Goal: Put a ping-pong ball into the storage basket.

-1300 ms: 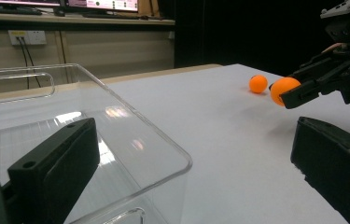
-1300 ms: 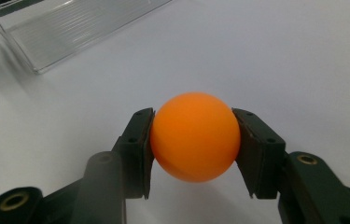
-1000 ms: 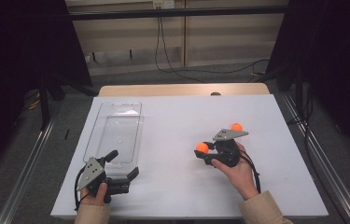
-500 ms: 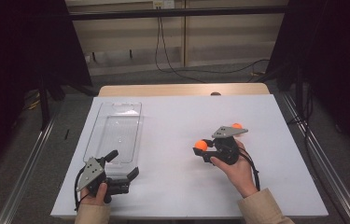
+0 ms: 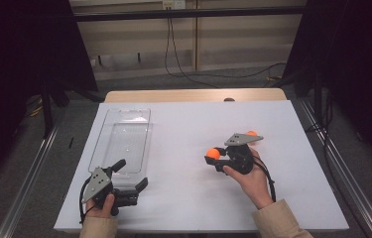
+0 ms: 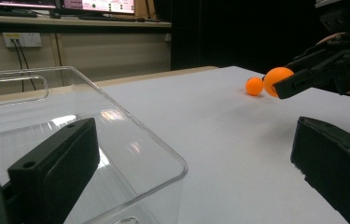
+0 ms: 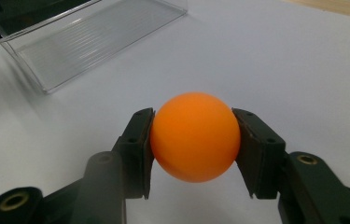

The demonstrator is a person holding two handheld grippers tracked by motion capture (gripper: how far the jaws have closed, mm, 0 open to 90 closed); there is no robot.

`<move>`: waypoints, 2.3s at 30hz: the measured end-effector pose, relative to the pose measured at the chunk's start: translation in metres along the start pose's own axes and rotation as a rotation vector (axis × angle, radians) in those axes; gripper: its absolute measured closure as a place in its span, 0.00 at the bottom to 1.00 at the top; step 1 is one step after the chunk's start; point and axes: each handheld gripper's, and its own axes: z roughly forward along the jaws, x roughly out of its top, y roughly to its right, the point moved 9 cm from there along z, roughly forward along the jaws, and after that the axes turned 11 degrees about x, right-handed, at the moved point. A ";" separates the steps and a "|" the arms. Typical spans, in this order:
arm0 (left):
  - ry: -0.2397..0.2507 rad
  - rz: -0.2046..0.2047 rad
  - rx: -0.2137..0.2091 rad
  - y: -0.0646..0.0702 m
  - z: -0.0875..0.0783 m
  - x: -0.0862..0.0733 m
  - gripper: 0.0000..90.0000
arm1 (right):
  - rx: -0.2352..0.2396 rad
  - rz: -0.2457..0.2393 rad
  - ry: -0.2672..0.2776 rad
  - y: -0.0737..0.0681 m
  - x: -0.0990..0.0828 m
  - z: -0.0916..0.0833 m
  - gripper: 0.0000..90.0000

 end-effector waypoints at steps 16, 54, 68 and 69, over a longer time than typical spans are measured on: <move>-0.009 0.005 0.001 0.000 0.000 -0.002 0.01 | 0.004 -0.013 0.001 -0.003 0.007 0.000 0.57; -0.007 0.010 -0.004 0.001 -0.001 -0.001 0.01 | 0.038 -0.031 0.008 -0.014 0.023 0.016 0.57; -0.005 0.007 -0.006 0.002 -0.001 -0.001 0.01 | 0.064 -0.024 0.032 -0.019 0.030 0.022 0.57; -0.006 0.009 -0.006 0.002 -0.001 -0.001 0.01 | 0.066 -0.024 0.034 -0.020 0.030 0.022 0.57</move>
